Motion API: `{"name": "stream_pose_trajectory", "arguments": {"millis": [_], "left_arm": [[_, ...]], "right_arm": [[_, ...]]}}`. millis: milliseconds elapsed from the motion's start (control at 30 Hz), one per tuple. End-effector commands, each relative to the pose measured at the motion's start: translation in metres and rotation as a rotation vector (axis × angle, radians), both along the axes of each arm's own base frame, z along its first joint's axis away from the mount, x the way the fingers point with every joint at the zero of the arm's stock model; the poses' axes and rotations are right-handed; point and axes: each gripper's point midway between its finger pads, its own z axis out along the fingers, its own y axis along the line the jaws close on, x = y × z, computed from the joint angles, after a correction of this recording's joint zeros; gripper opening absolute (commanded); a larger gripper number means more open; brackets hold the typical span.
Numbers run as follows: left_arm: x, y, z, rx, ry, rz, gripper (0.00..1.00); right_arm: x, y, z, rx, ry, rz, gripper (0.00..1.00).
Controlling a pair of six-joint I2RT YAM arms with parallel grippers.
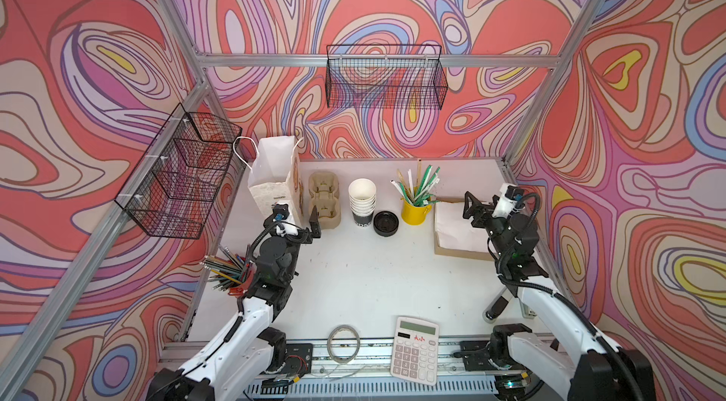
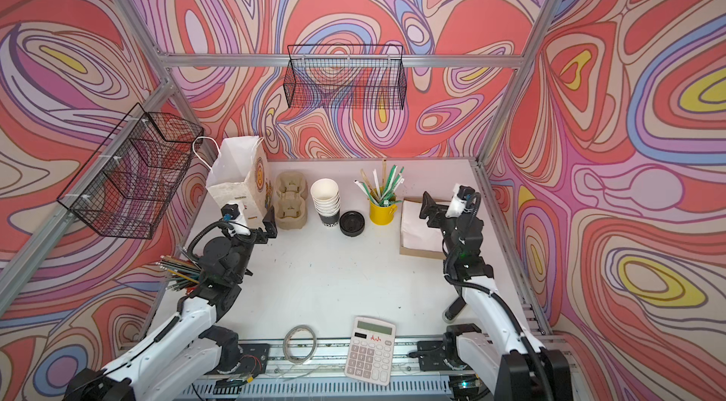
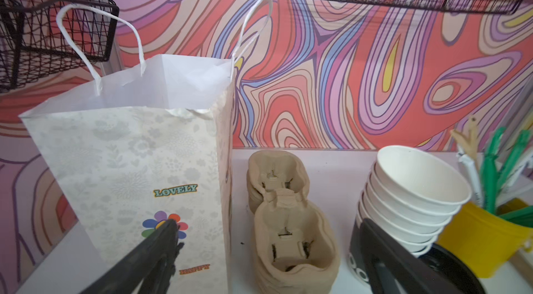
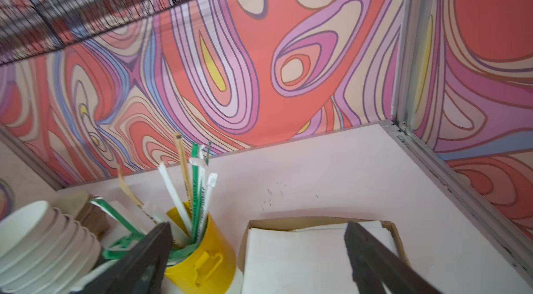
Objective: Pack a coffee takeout order
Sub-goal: Pick up the coffee cup.
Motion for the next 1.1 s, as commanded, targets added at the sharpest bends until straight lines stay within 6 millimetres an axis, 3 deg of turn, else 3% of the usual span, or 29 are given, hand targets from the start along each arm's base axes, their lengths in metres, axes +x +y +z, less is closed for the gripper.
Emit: {"name": "stream_pose_trajectory", "arguments": {"millis": [0,67,200,233,367,600,767,933,1067], "left_arm": [[-0.008,-0.016,0.002,-0.191,0.119,-0.093,1.00],[-0.013,-0.026,0.020,-0.289,0.111,-0.159,1.00],[-0.024,-0.055,0.061,-0.449,0.079,-0.359,1.00],[-0.022,-0.060,0.063,-0.466,0.131,-0.376,1.00],[-0.018,-0.078,0.057,-0.399,0.368,-0.385,1.00],[-0.020,-0.117,0.034,-0.281,0.578,-0.384,1.00],[-0.012,-0.145,0.021,-0.286,0.675,-0.397,1.00],[0.000,-0.156,0.023,-0.234,0.682,-0.370,1.00],[0.007,-0.160,0.030,-0.237,0.682,-0.365,1.00]], "right_arm": [[-0.014,0.021,0.016,0.139,-0.014,0.125,0.98],[-0.013,0.034,0.027,0.197,-0.013,0.200,0.98],[0.006,0.060,0.021,0.295,0.140,0.337,0.98],[0.011,0.064,0.018,0.314,0.180,0.352,0.98],[0.019,0.082,0.003,0.292,0.340,0.422,0.98],[0.022,0.077,-0.015,0.219,0.500,0.341,0.98],[0.018,0.093,-0.008,0.138,0.507,0.300,0.98],[0.018,0.143,-0.008,-0.038,0.588,0.297,0.98],[0.007,0.186,0.023,-0.051,0.471,0.376,0.98]]}}
